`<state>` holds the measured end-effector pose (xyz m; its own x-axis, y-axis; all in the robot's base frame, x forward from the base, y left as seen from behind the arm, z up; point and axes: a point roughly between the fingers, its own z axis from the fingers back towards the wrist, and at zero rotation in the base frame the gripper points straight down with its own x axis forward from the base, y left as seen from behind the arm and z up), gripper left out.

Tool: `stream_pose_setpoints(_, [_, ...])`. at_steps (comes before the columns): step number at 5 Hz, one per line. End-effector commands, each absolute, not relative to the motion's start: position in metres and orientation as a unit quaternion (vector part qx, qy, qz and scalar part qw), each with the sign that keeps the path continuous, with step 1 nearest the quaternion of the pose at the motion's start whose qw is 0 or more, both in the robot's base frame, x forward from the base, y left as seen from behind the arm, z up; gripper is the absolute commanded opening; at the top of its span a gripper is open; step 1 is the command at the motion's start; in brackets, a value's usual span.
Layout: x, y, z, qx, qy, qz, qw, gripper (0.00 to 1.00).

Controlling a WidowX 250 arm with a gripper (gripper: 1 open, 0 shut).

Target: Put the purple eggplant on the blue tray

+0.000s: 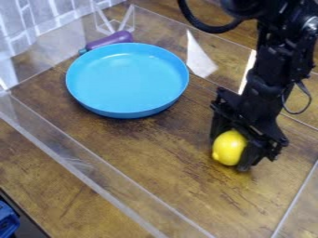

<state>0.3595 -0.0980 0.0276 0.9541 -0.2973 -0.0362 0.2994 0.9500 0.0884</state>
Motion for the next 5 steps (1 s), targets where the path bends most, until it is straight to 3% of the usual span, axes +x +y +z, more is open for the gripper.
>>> stream_pose_setpoints(1, [0.368,-0.11,0.04,0.042,-0.015,-0.159,0.986,0.0])
stream_pose_setpoints(5, [0.379,-0.11,0.028,0.038,-0.026,-0.145,0.988,0.0])
